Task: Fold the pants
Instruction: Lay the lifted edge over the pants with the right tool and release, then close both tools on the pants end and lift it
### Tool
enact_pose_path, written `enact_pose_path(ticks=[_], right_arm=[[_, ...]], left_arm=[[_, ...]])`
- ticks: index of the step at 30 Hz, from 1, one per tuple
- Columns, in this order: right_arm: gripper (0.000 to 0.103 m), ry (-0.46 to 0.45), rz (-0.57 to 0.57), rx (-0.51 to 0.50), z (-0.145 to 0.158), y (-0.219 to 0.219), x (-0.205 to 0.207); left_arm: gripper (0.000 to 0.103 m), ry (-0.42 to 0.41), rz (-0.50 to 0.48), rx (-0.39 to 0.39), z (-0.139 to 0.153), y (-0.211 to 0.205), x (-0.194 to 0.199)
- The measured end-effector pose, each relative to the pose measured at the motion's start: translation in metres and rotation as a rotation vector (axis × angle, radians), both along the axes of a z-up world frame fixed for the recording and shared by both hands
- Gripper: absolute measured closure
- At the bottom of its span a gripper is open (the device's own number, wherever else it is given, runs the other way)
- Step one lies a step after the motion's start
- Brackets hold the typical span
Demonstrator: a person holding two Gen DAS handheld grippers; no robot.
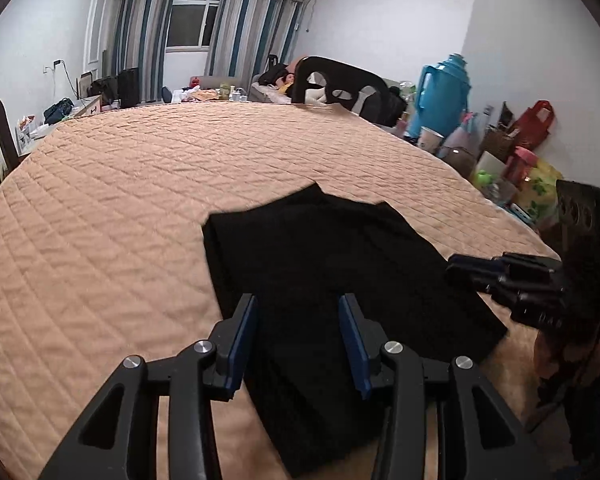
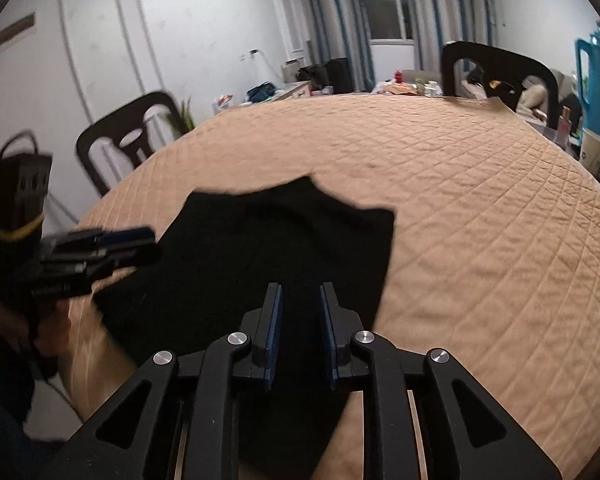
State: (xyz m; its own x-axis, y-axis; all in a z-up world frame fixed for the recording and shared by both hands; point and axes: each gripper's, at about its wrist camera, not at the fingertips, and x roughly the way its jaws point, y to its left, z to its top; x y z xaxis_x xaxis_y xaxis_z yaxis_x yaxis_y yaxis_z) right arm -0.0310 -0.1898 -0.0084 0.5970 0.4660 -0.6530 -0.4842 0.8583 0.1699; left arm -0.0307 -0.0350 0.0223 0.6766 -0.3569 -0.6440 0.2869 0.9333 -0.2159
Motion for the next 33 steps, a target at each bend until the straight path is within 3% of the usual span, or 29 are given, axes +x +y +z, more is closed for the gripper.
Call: enact_pose_path(ticks=[6, 8, 16, 23, 26, 33], right_arm=[[0.084, -0.020, 0.068, -0.042, -0.015, 0.011, -0.034], [0.084, -0.071, 0.057, -0.054, -0.020, 0.013, -0.041], [0.083, -0.064, 0.055, -0.066, -0.019, 0.015, -0.038], [0.082, -0.072, 0.029, 0.000, -0.003, 0.008, -0.041], [0.082, -0.032, 0.044, -0.055, -0.016, 0.017, -0.035], [0.082, -0.055, 0.021, -0.040, -0.008, 0.010, -0.035]], left_arm=[[0.057, 0.002, 0.019, 0.029, -0.016, -0.004, -0.022], [0.057, -0.008, 0.039, 0.014, -0.017, -0.003, -0.024], [0.050, 0.011, 0.069, -0.021, -0.019, 0.005, -0.022], [0.051, 0.012, 0.102, 0.027, -0.015, 0.006, -0.023], [0.051, 0.009, 0.109, 0.042, -0.015, 0.004, -0.023], [0.051, 0.001, 0.127, 0.055, -0.009, 0.006, -0.018]])
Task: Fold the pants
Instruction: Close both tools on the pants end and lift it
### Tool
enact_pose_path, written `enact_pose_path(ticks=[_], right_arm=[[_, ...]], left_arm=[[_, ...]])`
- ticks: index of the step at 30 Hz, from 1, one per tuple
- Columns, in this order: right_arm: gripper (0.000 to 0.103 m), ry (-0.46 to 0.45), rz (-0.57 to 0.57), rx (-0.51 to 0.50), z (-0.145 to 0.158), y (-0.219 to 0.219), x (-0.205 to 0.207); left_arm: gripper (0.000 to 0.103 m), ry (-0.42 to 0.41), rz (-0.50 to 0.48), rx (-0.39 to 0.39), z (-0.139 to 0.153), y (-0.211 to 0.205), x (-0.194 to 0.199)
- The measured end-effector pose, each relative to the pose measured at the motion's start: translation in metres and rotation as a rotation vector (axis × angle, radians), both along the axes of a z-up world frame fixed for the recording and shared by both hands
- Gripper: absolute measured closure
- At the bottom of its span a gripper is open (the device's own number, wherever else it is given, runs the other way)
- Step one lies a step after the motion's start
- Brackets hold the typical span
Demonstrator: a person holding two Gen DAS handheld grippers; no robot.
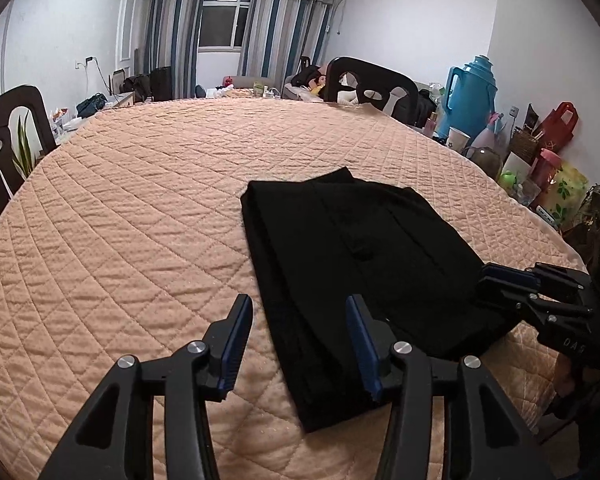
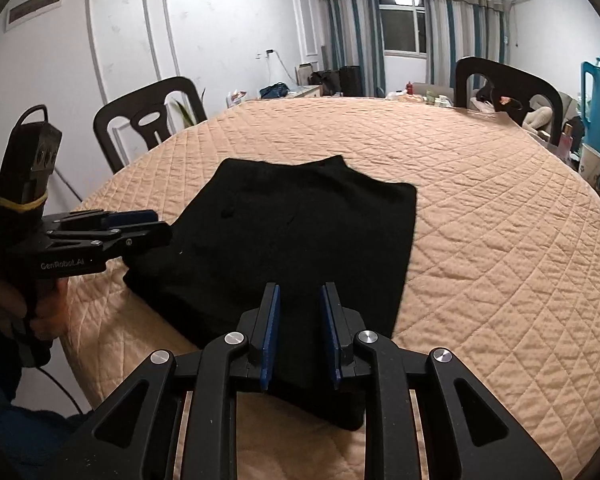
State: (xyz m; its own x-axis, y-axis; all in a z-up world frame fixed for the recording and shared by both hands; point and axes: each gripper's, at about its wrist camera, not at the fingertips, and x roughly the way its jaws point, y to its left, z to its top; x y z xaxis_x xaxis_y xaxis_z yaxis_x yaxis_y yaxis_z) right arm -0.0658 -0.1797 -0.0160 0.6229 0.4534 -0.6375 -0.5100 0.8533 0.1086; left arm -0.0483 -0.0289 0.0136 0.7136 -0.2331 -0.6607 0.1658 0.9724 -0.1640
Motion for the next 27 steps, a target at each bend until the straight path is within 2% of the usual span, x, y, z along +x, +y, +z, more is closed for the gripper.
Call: enact_pose_path(ticks=[6, 9, 11, 15, 17, 20, 24, 27], right_arm=[[0.082, 0.012, -0.021, 0.041, 0.001, -0.008, 0.005], [0.082, 0.031, -0.035, 0.005, -0.006, -0.007, 0.012], [0.082, 0.032, -0.040, 0.019, -0.004, -0.010, 0.014], [0.082, 0.032, -0.097, 0.039, 0.003, -0.024, 0.023], [0.082, 0.051, -0.120, 0.078, 0.004, -0.033, 0.030], [0.081, 0.114, -0.151, 0.196, 0.003, -0.052, 0.040], [0.065, 0.199, -0.160, 0.305, -0.003, -0.066, 0.055], [0.065, 0.256, -0.146, 0.353, -0.010, -0.066, 0.068]], left_arm=[[0.051, 0.019, 0.019, 0.008, -0.005, 0.001, 0.013], [0.051, 0.026, 0.018, -0.009, -0.007, 0.004, 0.017], [0.051, 0.024, 0.022, -0.004, -0.007, 0.006, 0.018], [0.051, 0.021, 0.046, 0.001, -0.004, 0.014, 0.023], [0.051, 0.023, 0.061, -0.014, -0.003, 0.020, 0.025], [0.051, 0.034, 0.065, -0.077, -0.002, 0.030, 0.028], [0.051, 0.070, 0.040, -0.160, -0.006, 0.032, 0.037], [0.051, 0.102, 0.024, -0.192, -0.014, 0.027, 0.048]])
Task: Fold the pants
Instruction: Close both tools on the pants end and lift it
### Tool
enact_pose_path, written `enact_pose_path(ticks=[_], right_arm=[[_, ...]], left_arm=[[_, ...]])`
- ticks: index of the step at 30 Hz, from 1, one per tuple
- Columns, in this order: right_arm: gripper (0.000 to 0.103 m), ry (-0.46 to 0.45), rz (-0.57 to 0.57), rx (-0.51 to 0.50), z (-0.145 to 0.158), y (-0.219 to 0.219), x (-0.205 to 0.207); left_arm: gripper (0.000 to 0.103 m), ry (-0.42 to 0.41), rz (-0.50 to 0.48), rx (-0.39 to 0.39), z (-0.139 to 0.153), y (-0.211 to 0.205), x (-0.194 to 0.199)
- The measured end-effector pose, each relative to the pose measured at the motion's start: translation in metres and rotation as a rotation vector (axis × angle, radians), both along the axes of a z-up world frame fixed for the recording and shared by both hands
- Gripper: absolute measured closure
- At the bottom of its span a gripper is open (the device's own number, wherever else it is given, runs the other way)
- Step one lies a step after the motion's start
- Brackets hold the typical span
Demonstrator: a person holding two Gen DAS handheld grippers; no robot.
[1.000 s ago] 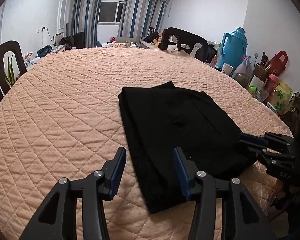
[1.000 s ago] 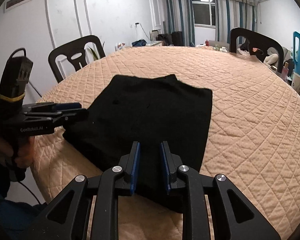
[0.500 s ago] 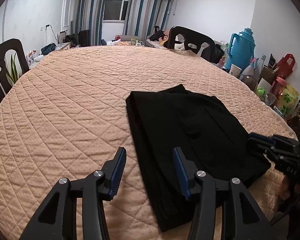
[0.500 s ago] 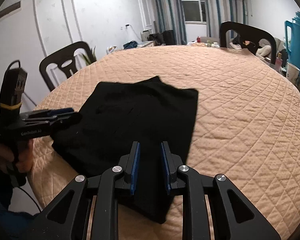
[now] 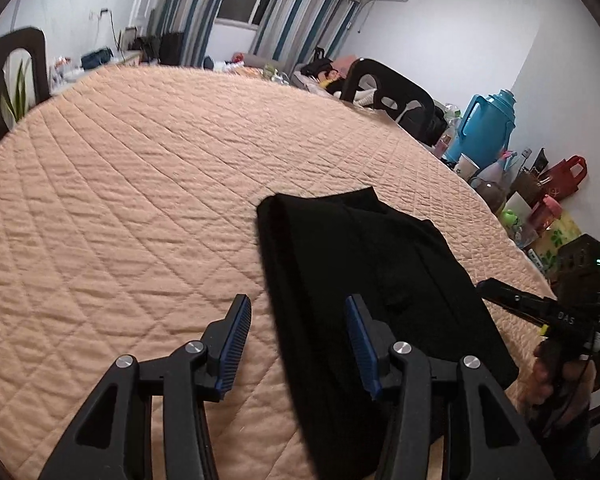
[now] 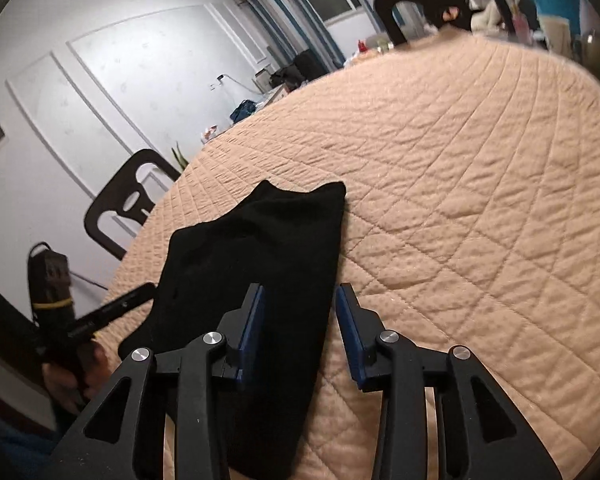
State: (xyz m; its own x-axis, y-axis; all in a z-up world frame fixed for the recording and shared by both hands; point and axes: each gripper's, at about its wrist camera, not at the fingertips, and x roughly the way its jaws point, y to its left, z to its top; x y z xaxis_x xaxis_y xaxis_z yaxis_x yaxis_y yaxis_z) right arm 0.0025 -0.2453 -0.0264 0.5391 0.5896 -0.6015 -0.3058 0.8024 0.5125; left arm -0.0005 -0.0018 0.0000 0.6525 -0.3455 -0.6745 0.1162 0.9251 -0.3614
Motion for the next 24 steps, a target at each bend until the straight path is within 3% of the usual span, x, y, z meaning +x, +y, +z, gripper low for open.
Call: enact_pose_path(ticks=[6, 13, 18, 21, 24], right_arm=[[0.065, 0.083, 0.000, 0.059, -0.014, 0.003, 0.014], [0.063, 0.108, 0.054, 0.094, -0.018, 0.007, -0.007], [0.064, 0.104, 0.044, 0.099, -0.017, 0.013, 0.011], [0.069, 0.093, 0.041, 0.070, -0.017, 0.020, 0.014], [0.079, 0.075, 0.038, 0.059, -0.014, 0.019, 0.009]], left_arm=[[0.050, 0.046, -0.006, -0.112, -0.009, 0.000, 0.006], [0.050, 0.056, -0.010, -0.154, -0.011, -0.001, -0.008], [0.050, 0.055, -0.003, -0.160, -0.011, -0.003, 0.008], [0.050, 0.058, 0.011, -0.167, -0.011, -0.003, 0.007], [0.058, 0.058, 0.029, -0.176, -0.013, -0.001, 0.001]])
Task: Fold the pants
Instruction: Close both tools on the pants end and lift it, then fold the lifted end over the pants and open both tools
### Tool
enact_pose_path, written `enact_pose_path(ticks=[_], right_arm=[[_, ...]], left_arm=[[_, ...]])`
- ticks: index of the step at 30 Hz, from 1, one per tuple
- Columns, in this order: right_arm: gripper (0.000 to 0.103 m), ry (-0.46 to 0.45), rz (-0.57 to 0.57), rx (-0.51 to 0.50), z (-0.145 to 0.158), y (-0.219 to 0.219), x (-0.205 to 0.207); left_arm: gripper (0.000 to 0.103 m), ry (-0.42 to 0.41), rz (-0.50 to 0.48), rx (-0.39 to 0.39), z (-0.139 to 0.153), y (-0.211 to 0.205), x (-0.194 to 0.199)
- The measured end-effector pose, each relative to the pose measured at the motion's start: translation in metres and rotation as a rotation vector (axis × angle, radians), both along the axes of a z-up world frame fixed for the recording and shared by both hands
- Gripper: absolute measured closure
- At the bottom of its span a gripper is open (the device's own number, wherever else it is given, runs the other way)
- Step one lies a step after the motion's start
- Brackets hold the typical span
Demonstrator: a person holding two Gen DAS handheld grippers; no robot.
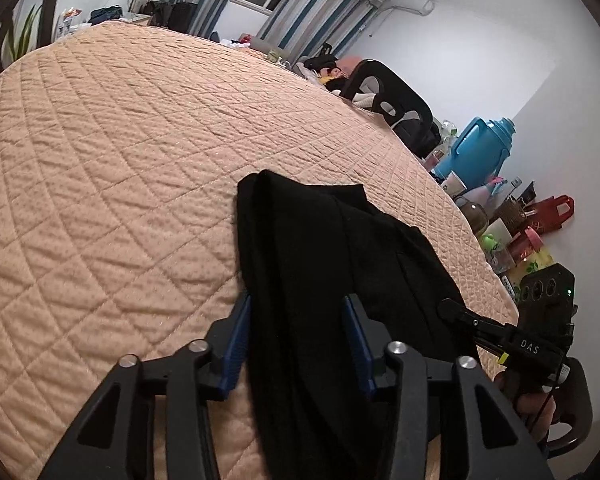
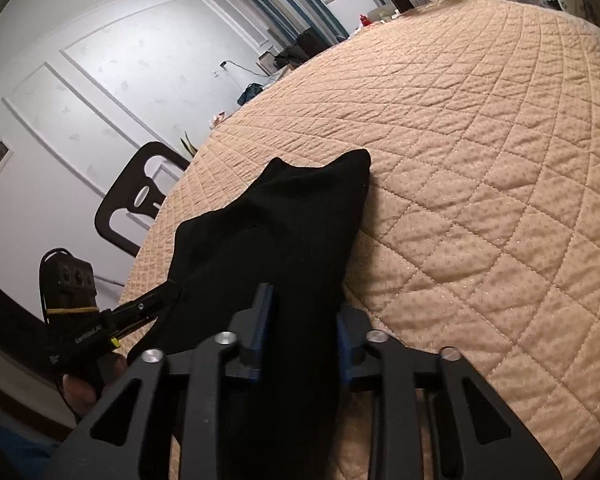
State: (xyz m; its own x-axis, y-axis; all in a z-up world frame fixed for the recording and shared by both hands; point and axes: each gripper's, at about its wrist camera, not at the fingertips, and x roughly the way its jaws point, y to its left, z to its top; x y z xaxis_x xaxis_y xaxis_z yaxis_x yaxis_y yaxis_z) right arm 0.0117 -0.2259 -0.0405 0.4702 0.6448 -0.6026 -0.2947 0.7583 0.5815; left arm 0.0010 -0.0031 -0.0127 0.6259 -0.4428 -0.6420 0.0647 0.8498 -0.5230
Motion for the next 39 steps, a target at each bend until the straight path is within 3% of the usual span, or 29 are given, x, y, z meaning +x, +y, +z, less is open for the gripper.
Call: enact_pose_path(ticks=[4, 8, 17, 27, 32, 37, 39], right_arm=[[0.083, -0.013, 0.001, -0.014, 0.002, -0.001, -0.001], [0.086, -0.051, 0.013, -0.019, 0.016, 0.004, -0.003], [0.087, -0.128, 0.058, -0.004, 0.048, 0.024, 0.006], [0.087, -0.168, 0.126, 0.054, 0.066, 0.073, 0.072], [0.087, -0.144, 0.149, 0.051, 0.058, 0.101, 0.112], [0.086, -0.050, 0.150, -0.001, 0.023, 0.112, 0.143], [0.082, -0.028, 0.130, -0.050, 0.012, 0.108, 0.145]], left_arm=[[0.069, 0.014, 0.007, -0.015, 0.002, 0.002, 0.003], [0.079, -0.025, -0.007, 0.008, 0.015, 0.000, 0.000], [0.080, -0.089, -0.011, 0.031, 0.045, 0.010, 0.012], [0.080, -0.135, 0.027, 0.132, 0.072, 0.052, 0.072], [0.080, -0.105, 0.038, 0.163, 0.063, 0.072, 0.106], [0.074, -0.009, 0.068, 0.164, 0.025, 0.095, 0.127], [0.071, -0.006, 0.069, 0.129, 0.015, 0.104, 0.123]])
